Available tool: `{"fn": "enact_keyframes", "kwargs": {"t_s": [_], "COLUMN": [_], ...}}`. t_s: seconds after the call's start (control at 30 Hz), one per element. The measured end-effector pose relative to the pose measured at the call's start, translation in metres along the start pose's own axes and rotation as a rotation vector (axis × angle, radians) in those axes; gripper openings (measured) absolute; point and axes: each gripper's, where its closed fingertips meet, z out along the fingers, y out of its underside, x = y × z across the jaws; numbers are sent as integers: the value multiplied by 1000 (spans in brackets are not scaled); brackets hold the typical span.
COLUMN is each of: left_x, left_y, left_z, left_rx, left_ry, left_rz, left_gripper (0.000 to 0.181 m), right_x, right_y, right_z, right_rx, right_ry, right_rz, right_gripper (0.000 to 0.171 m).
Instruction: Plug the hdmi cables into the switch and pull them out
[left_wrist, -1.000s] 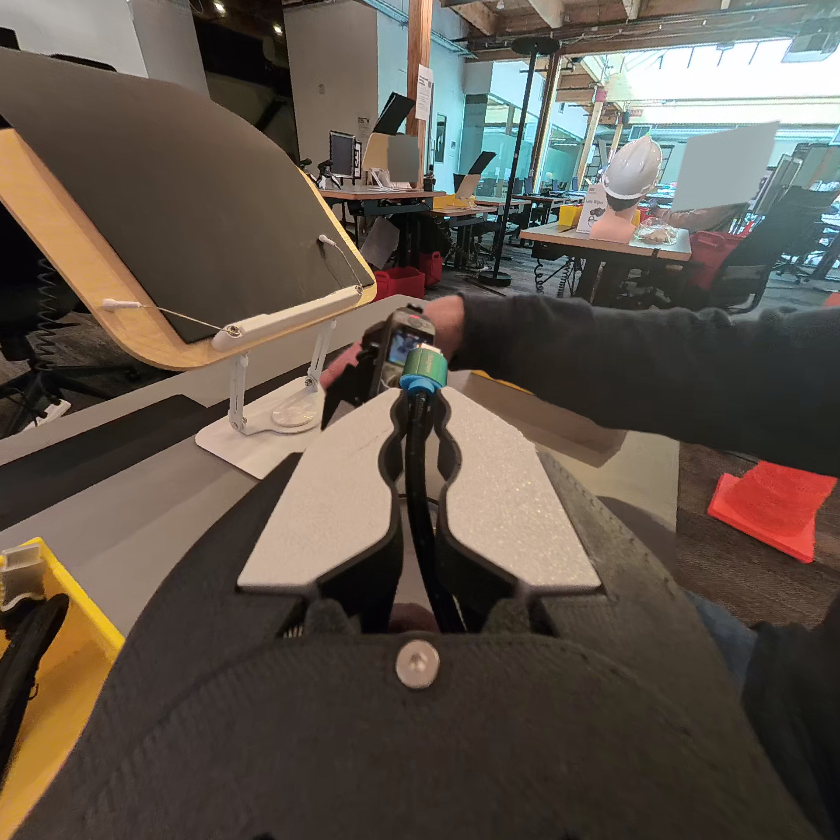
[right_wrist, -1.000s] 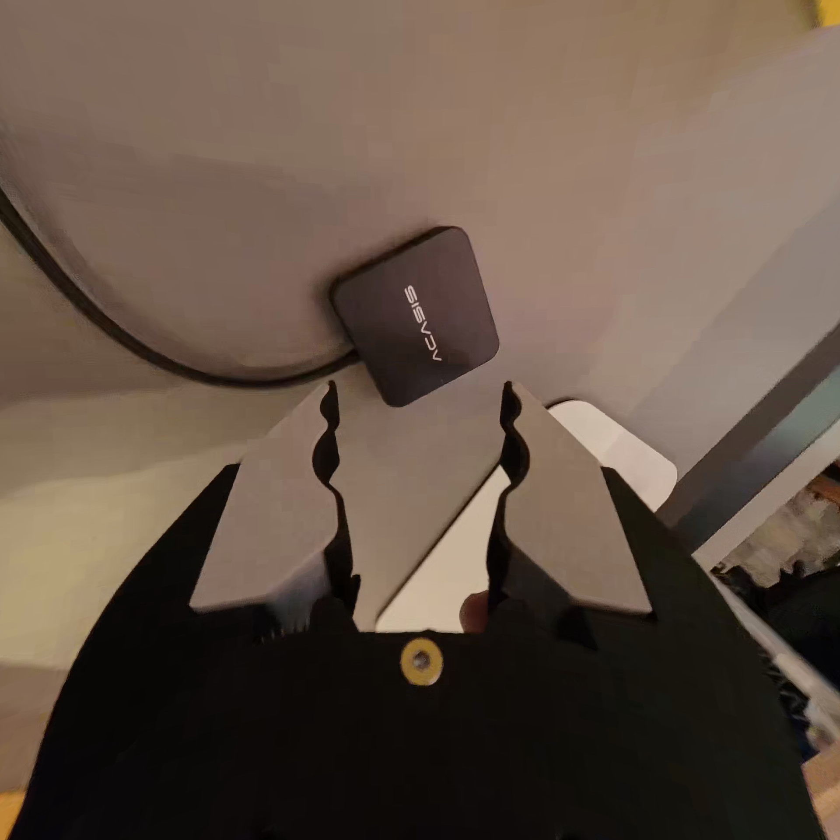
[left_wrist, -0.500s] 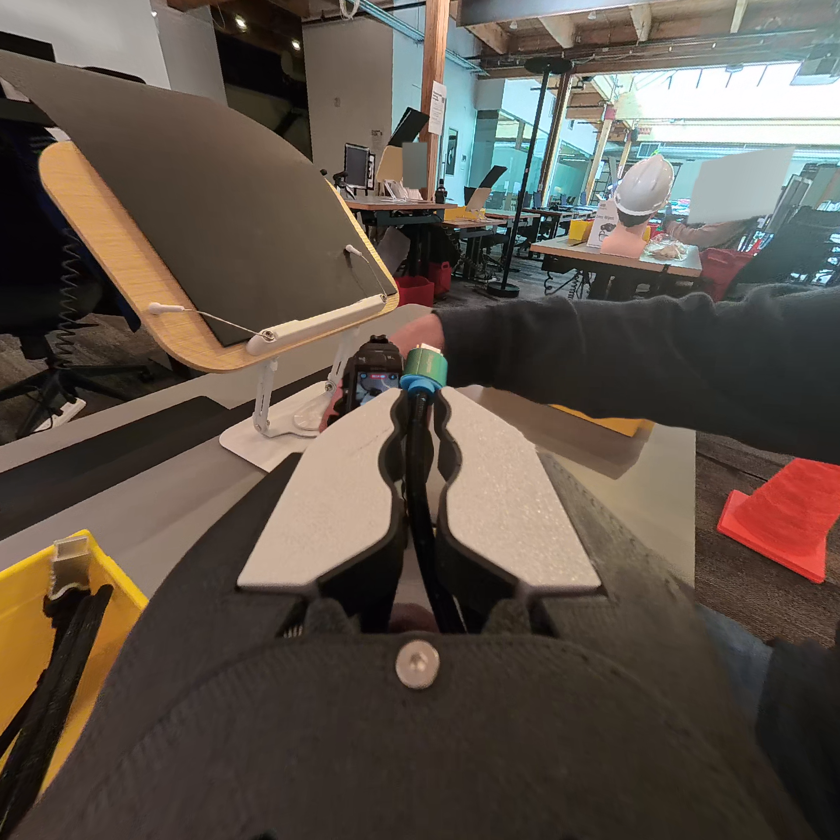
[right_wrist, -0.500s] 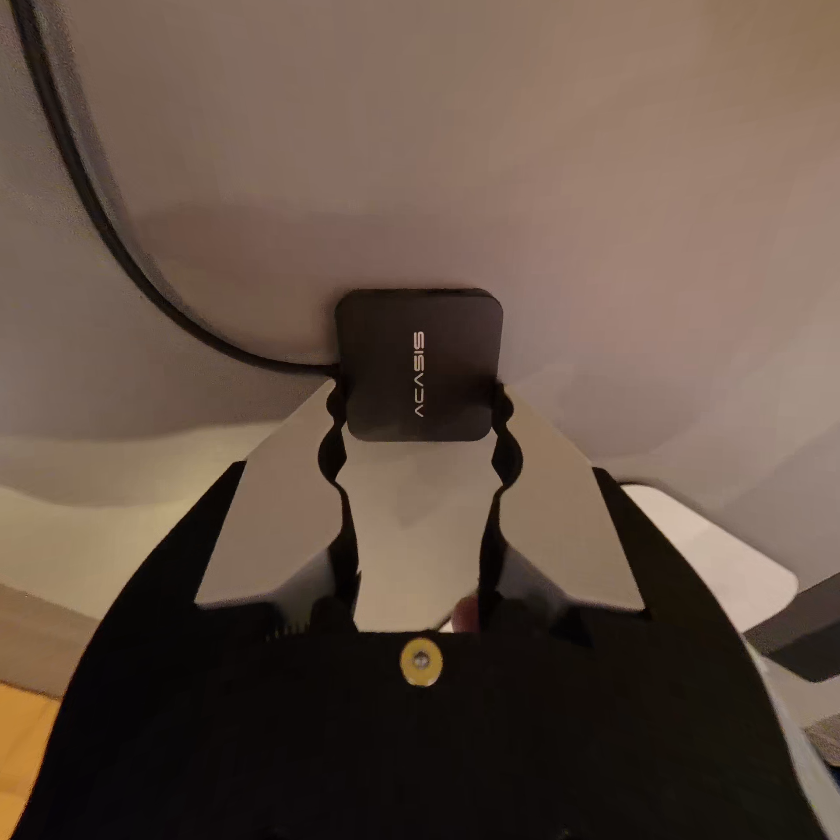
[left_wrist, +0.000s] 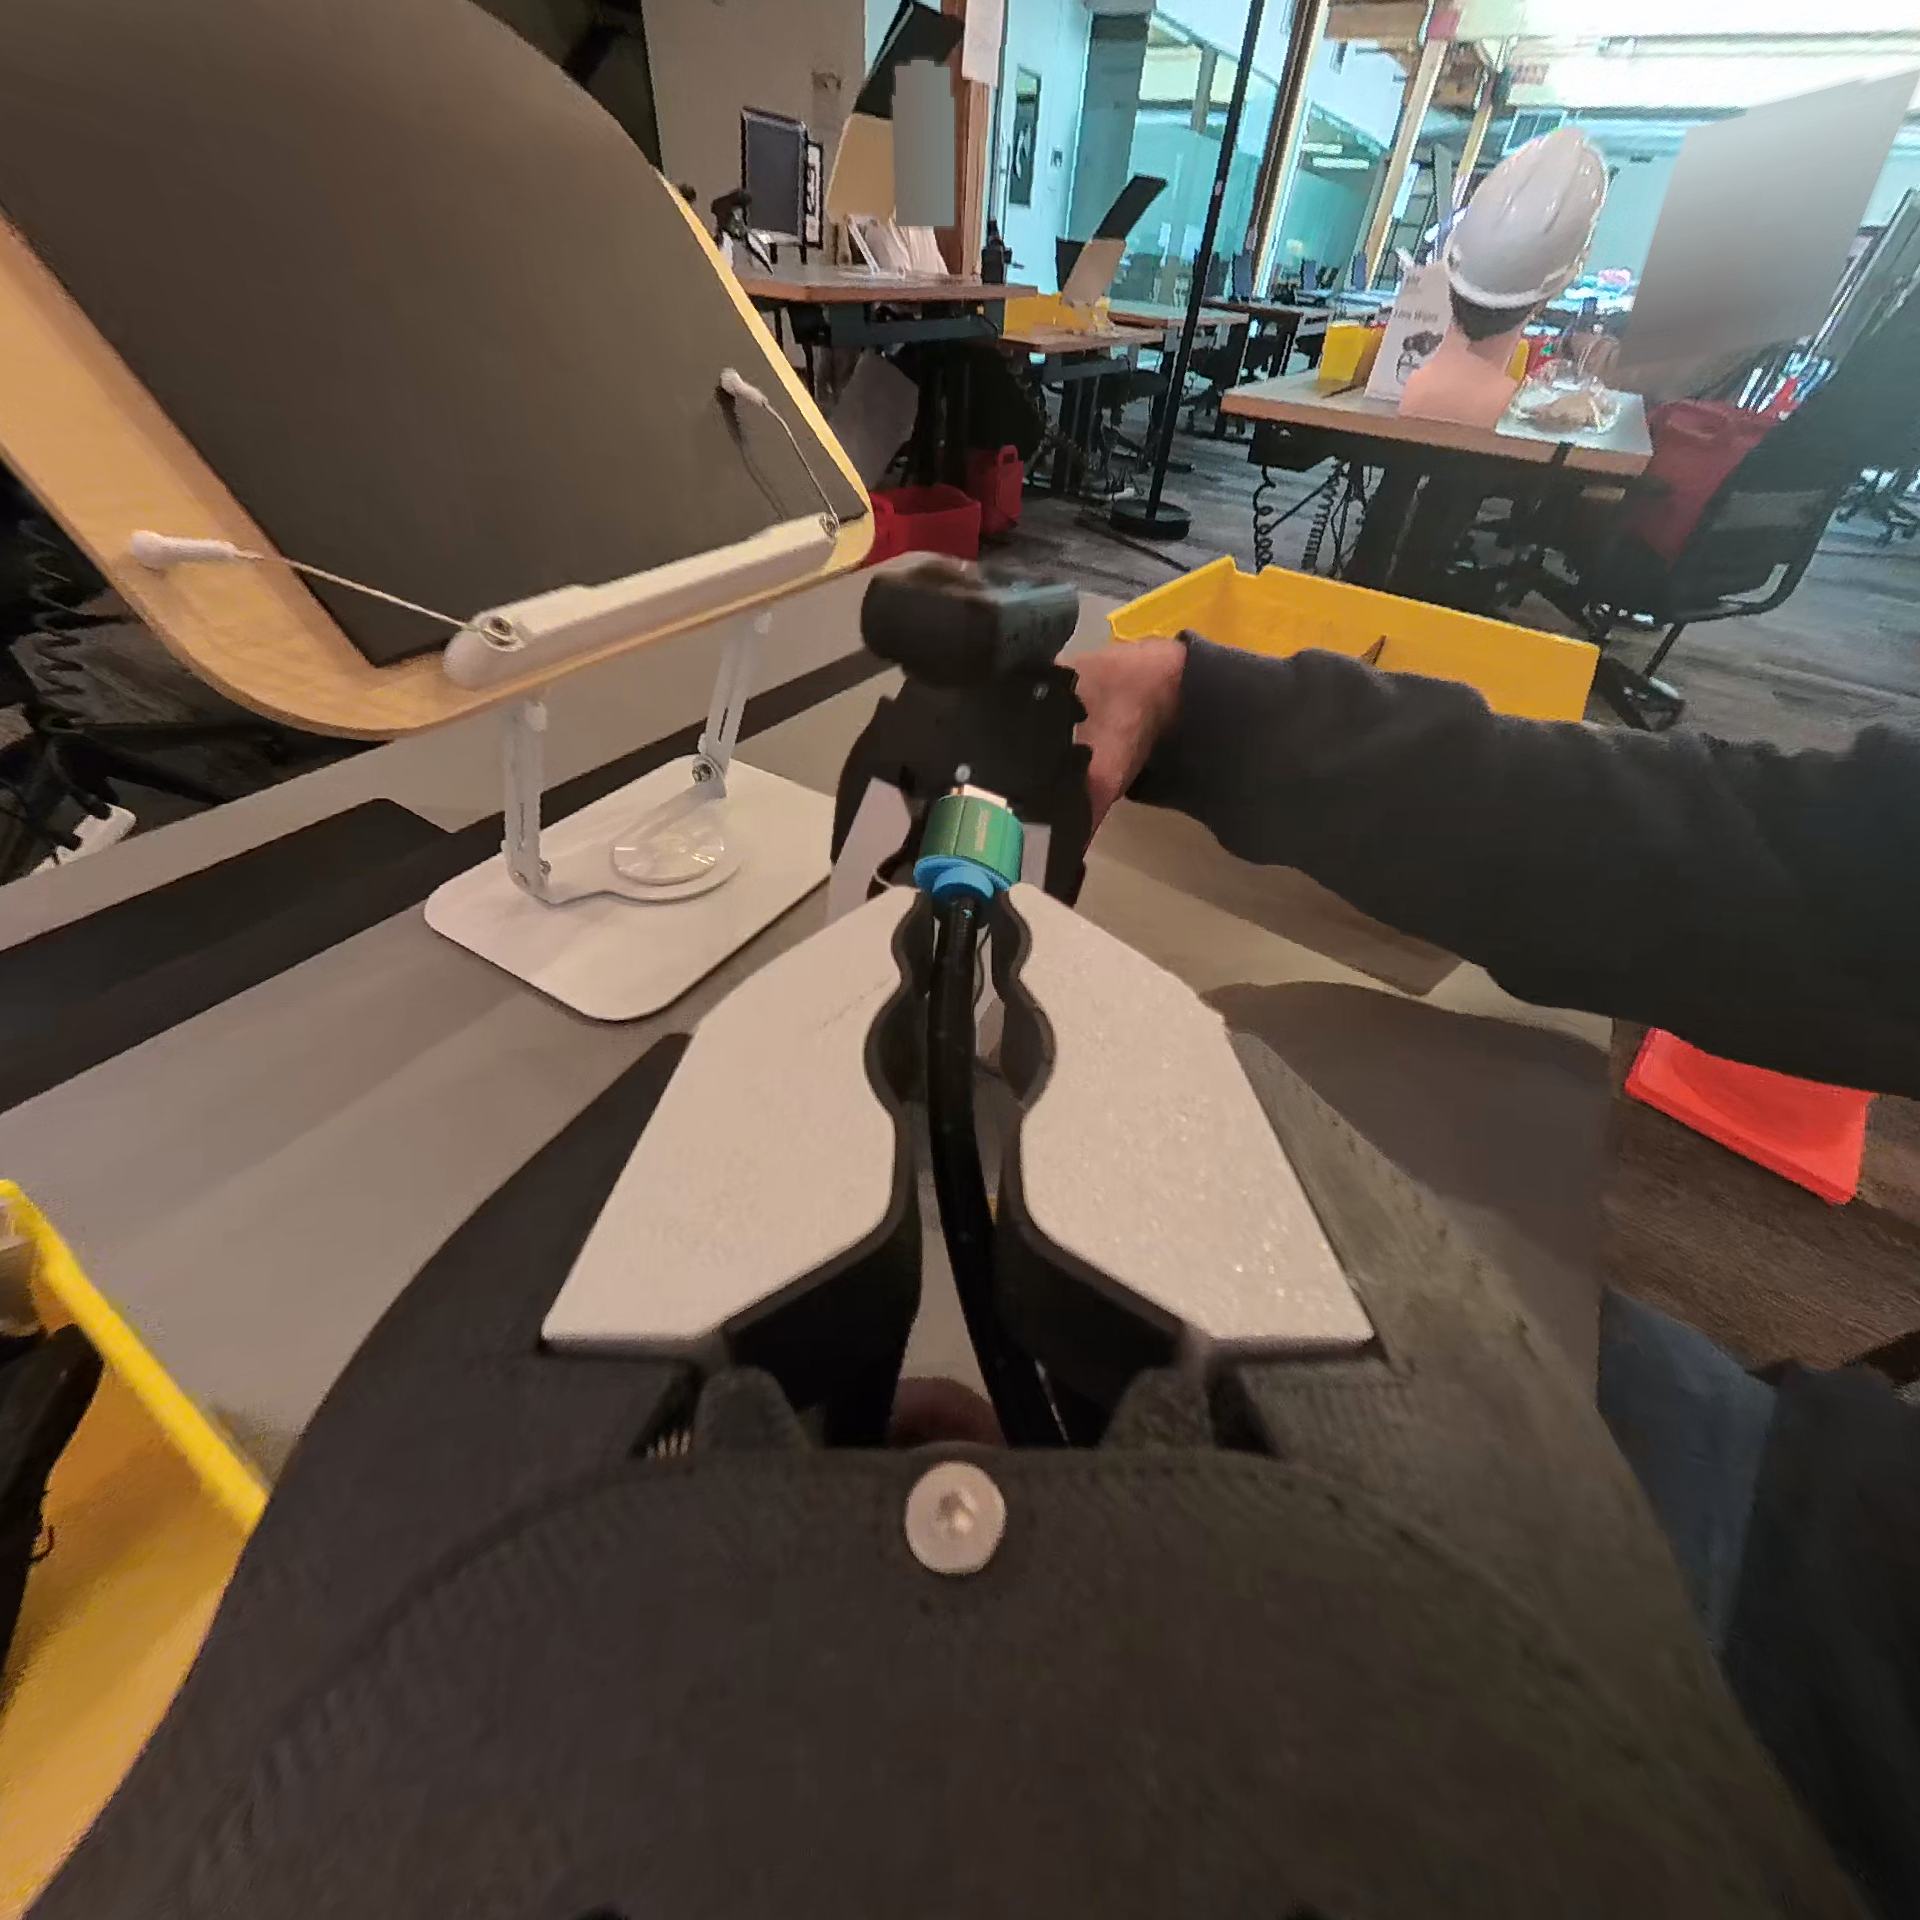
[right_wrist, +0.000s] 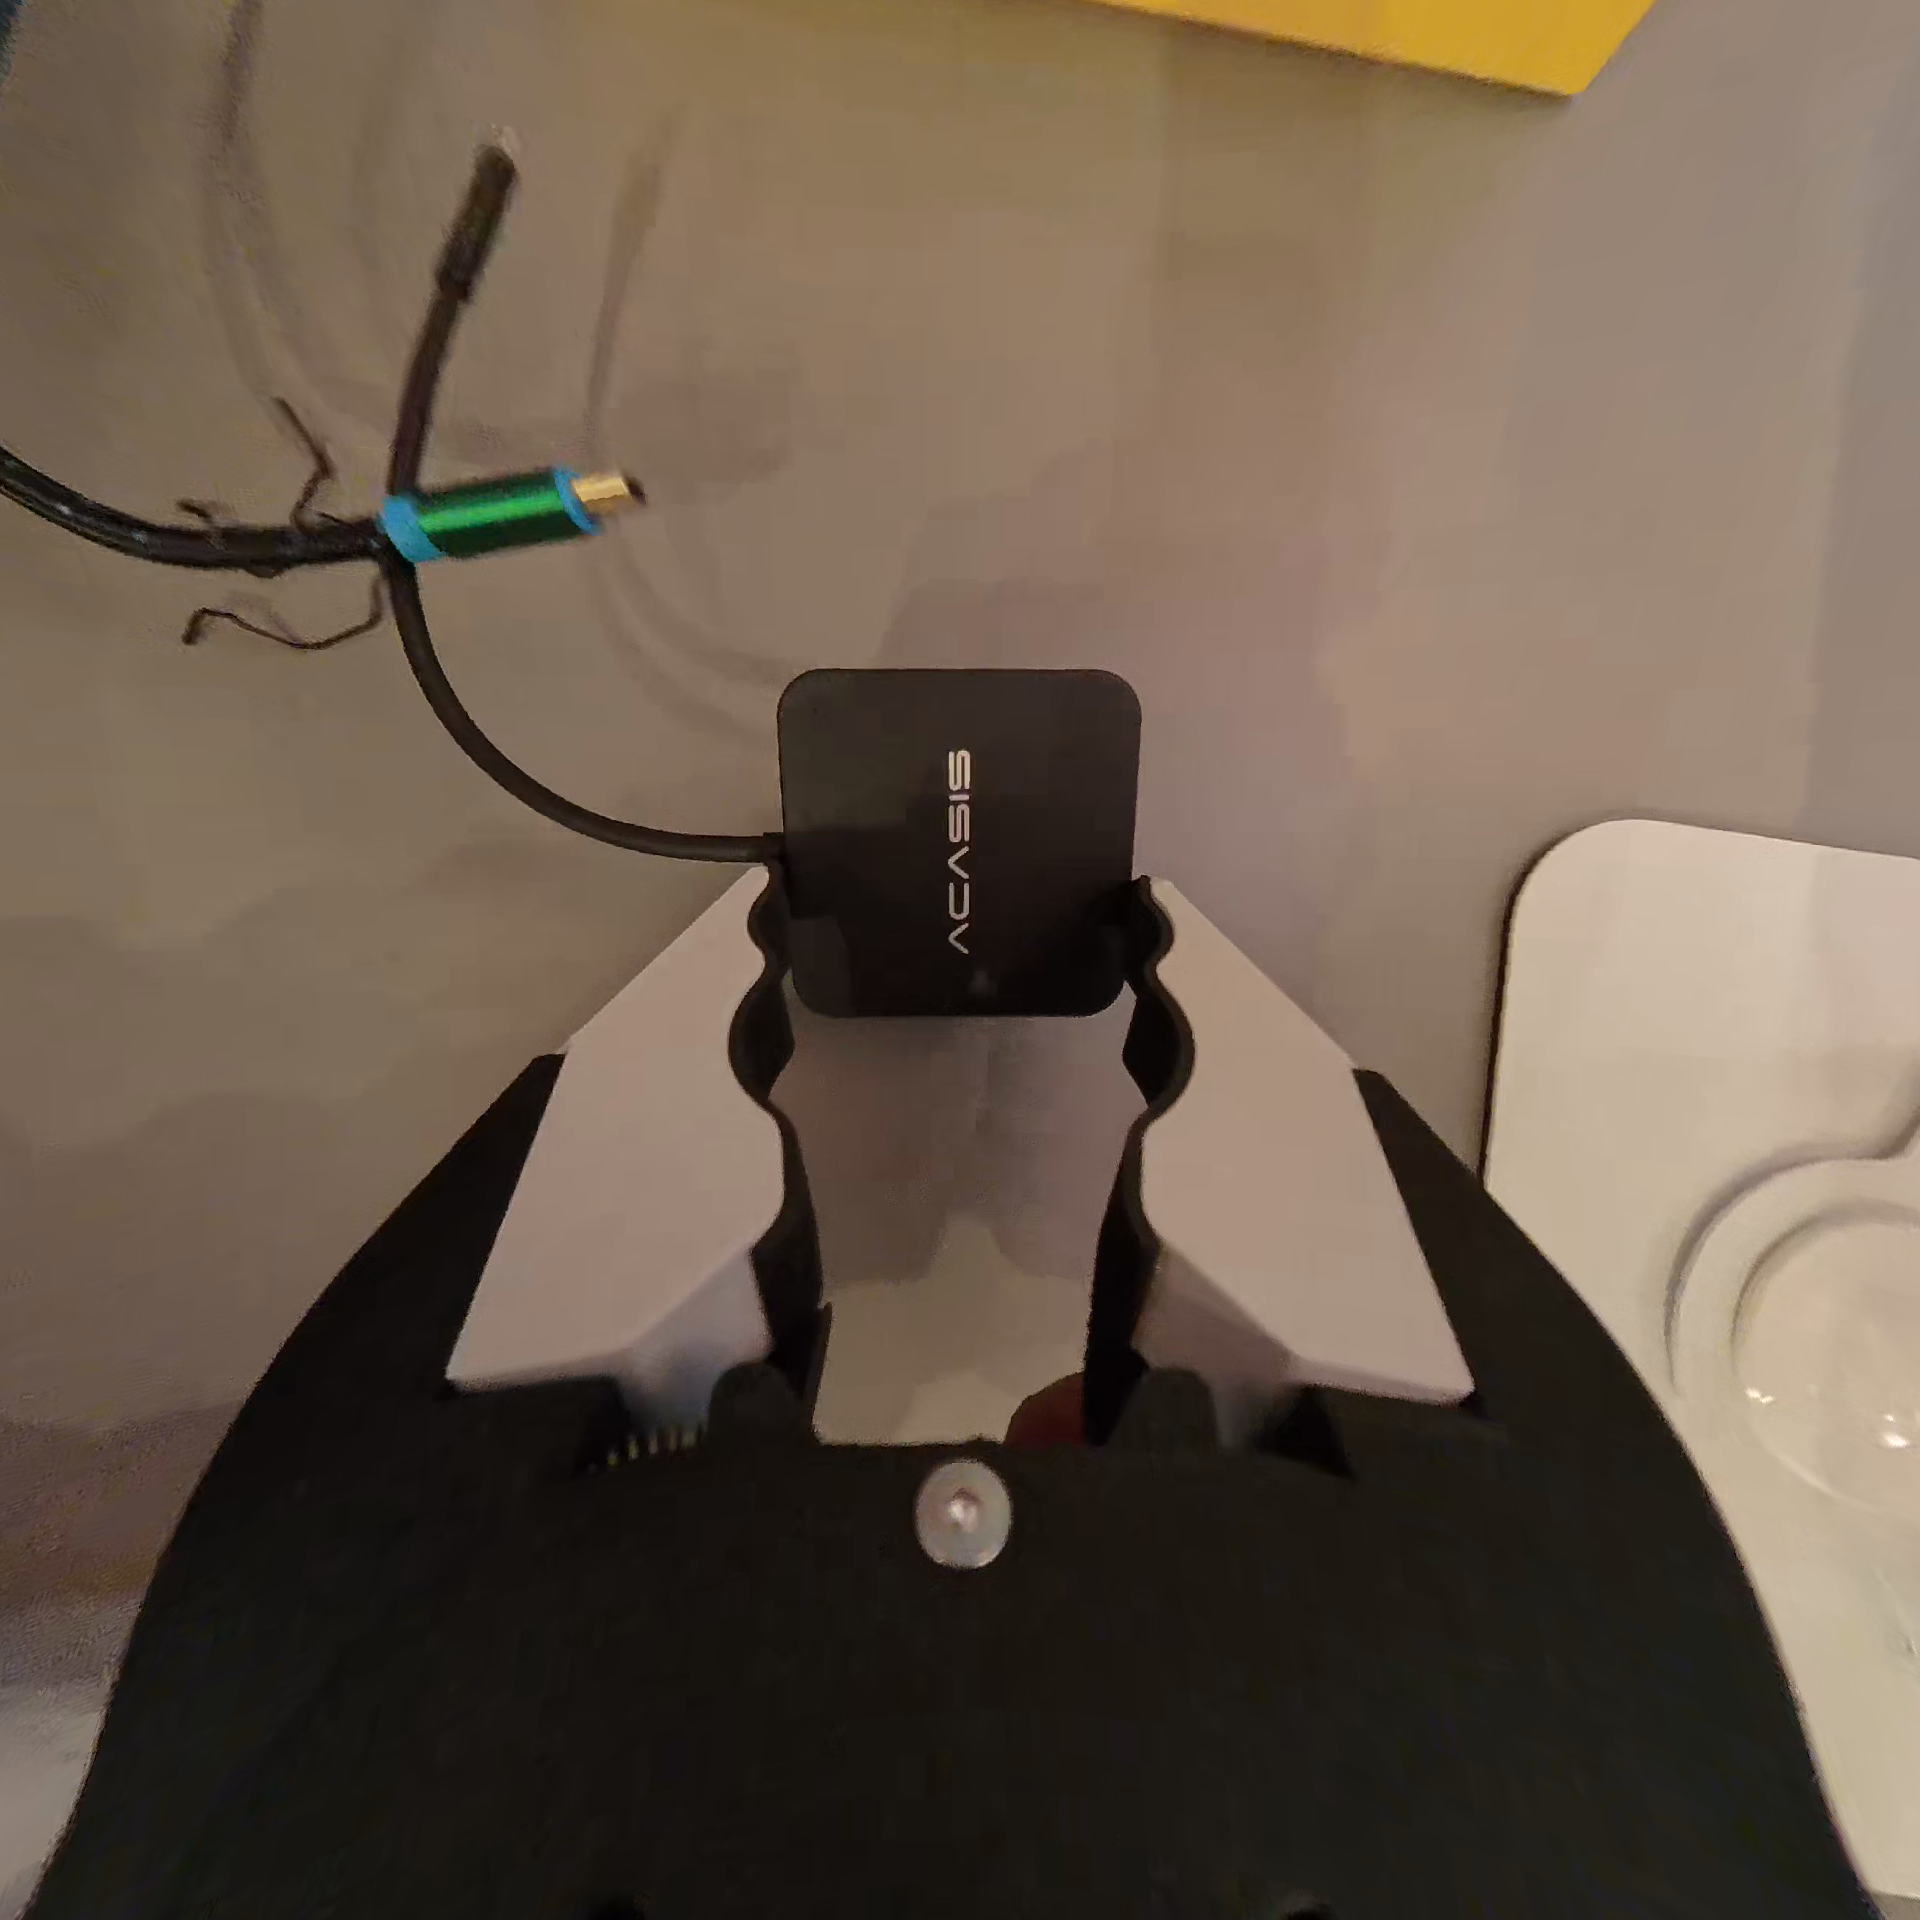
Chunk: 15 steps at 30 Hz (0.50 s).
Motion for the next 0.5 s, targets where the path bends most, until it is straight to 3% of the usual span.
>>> {"fn": "enact_keyframes", "kwargs": {"t_s": [0.5], "left_x": [6], "left_y": [45], "left_z": [26], "left_rx": [-158], "left_ry": [21], "left_rz": [45], "left_gripper": [10], "right_x": [-41], "right_y": [-30], "right_z": [-33], "right_rx": [19], "right_ry": [-2], "right_rz": [-71], "right_gripper": [62]}}
